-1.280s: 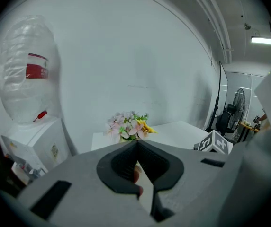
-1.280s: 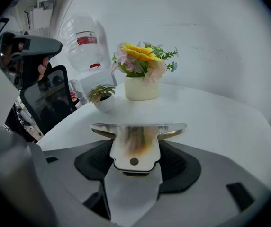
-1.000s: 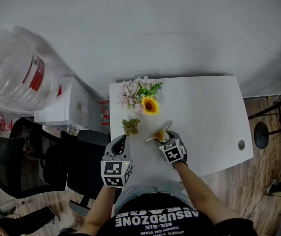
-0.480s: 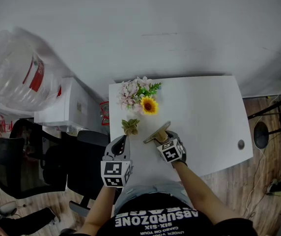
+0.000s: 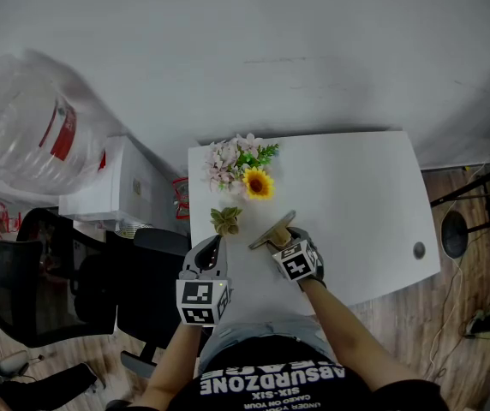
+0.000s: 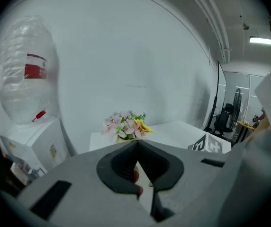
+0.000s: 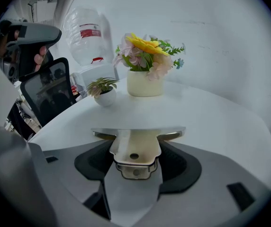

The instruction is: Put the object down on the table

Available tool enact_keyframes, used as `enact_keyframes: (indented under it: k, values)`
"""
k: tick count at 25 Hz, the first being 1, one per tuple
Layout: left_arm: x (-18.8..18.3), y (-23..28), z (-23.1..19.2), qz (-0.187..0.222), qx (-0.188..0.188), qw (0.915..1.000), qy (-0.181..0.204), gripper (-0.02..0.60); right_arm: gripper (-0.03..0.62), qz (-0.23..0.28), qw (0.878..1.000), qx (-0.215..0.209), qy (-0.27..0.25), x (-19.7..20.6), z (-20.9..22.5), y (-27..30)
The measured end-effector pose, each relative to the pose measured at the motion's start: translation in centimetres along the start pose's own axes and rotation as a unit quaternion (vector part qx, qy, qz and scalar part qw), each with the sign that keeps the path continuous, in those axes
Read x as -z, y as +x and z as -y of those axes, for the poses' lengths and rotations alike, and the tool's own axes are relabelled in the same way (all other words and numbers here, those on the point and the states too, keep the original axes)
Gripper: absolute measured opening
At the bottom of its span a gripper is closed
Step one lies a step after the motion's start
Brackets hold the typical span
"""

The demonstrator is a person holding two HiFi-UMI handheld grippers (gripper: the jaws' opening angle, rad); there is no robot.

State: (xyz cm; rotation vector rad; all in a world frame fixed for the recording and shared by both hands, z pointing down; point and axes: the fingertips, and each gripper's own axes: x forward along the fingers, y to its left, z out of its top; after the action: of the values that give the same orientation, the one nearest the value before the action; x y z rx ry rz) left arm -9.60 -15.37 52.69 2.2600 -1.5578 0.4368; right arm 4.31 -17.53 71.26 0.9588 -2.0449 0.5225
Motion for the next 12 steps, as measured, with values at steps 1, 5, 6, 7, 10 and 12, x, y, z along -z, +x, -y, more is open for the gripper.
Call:
enact_keyframes:
  k: [1,5,6,7,10,12]
  values:
    - [-0.03,-0.02,0.02,0.000,0.000,1.0000,0.000,0.003,0.284,0.000,1.000,0.001,0.000,0.01,0.00,-0.01]
    - [-0.05,-0.05,0.07,0.001,0.001,1.0000,0.000,0.003,0.285,0.004,1.000,0.007,-0.010,-0.01,-0.01,-0.15]
    - [-0.07,-0.06,0.04,0.002,0.001,1.0000,0.000,0.003,0.285,0.004,1.000,0.007,-0.015,-0.03,-0.09,-0.18]
    - [-0.11,-0.08,0.01,0.003,0.001,1.0000,-0.001,0.003,0.285,0.005,1.000,0.005,-0.018,-0.02,-0.20,-0.20]
    - [-0.15,-0.15,-0.03,0.004,0.001,1.0000,-0.002,0.003,0.287,0.008,1.000,0.005,-0.019,-0.08,-0.36,-0.34]
    - [-0.21,-0.17,0.02,0.004,0.002,1.0000,-0.002,0.003,0.287,0.012,1.000,0.008,-0.017,-0.27,-0.34,-0.59]
